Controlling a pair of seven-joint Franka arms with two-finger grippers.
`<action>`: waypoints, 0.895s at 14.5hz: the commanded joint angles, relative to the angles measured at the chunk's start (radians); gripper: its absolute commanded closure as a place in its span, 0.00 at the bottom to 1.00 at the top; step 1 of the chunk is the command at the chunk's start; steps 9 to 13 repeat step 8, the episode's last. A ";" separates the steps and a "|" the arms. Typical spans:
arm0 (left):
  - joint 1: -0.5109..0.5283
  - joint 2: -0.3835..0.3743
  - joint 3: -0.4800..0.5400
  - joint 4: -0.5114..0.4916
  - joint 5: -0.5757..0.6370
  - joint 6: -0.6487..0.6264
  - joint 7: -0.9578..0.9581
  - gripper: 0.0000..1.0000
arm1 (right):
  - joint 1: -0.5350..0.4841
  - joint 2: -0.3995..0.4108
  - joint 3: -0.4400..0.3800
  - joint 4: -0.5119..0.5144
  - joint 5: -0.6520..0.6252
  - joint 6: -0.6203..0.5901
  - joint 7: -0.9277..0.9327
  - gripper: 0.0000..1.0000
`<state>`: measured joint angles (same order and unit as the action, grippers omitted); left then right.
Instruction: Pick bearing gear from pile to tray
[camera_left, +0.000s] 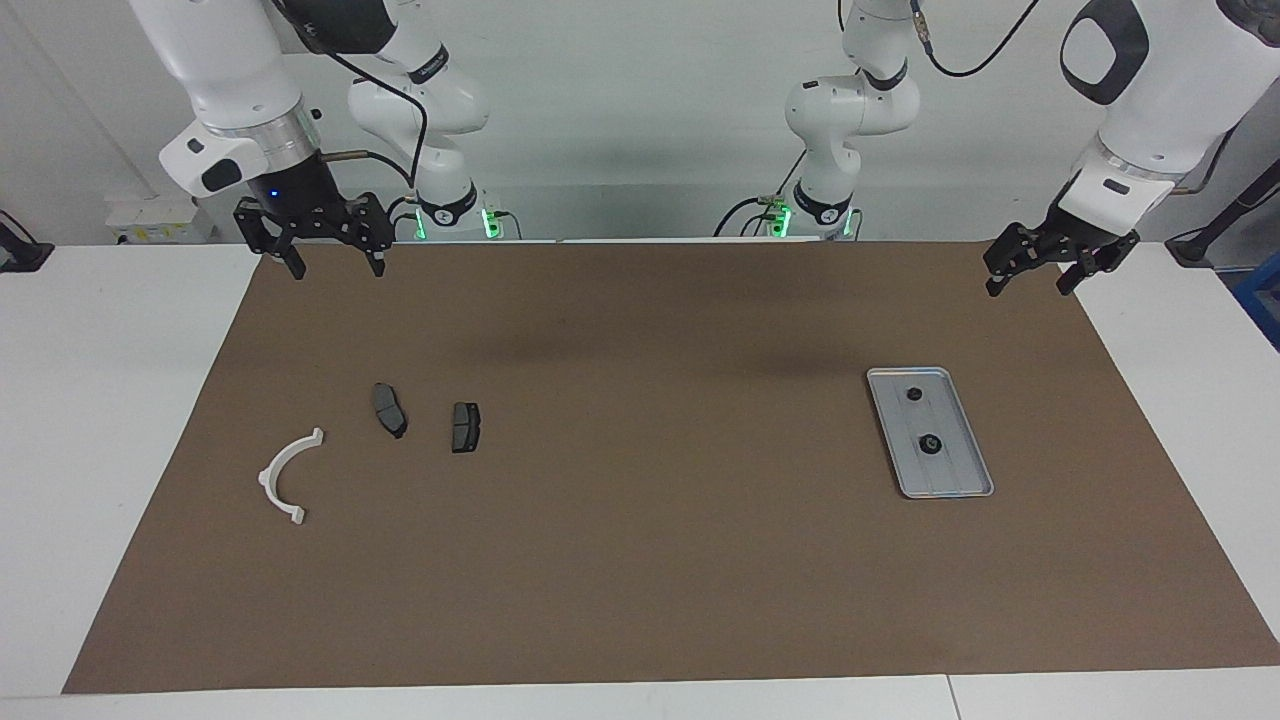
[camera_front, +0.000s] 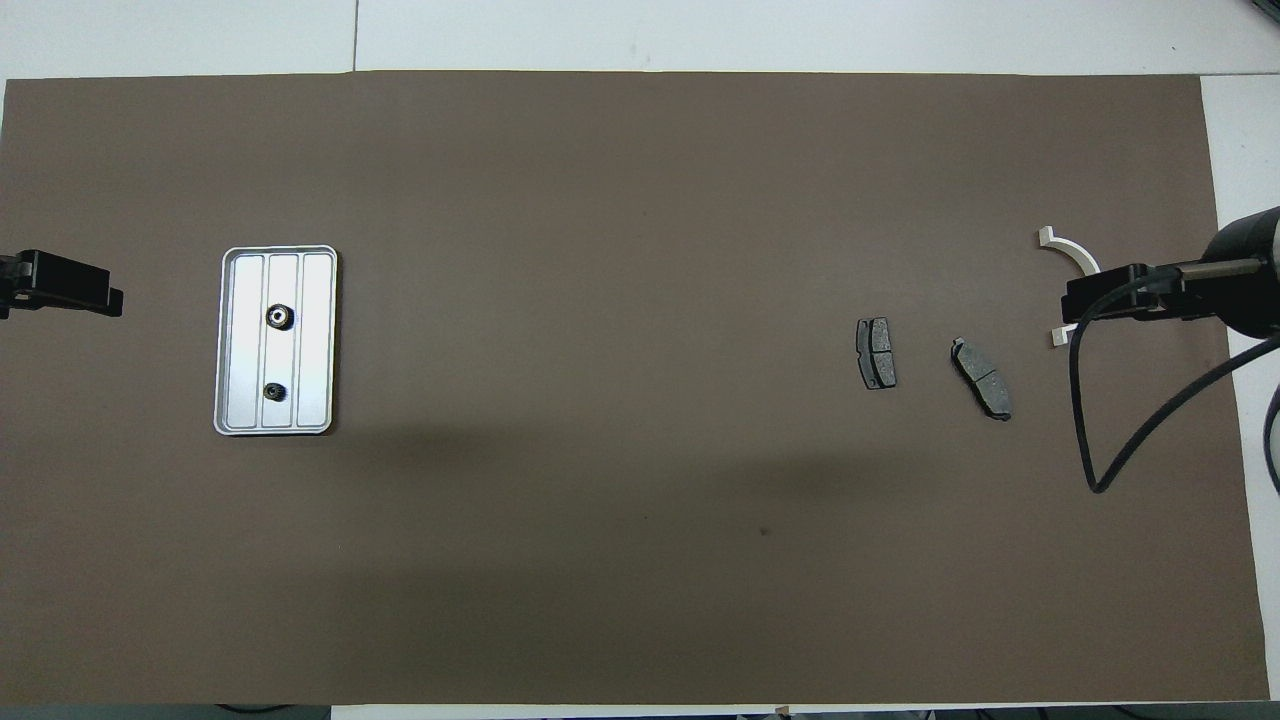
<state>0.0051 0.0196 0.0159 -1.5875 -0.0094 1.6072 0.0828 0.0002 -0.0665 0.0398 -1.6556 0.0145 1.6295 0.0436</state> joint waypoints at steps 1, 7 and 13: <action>-0.022 0.010 -0.017 0.030 -0.003 -0.020 -0.009 0.00 | -0.019 -0.001 0.006 -0.006 0.002 0.010 -0.033 0.00; -0.024 0.010 -0.027 0.027 0.000 -0.021 -0.014 0.00 | -0.017 -0.001 0.006 -0.006 0.002 0.010 -0.031 0.00; -0.024 0.010 -0.027 0.029 0.000 -0.021 -0.014 0.00 | -0.017 -0.001 0.006 -0.006 0.002 0.010 -0.031 0.00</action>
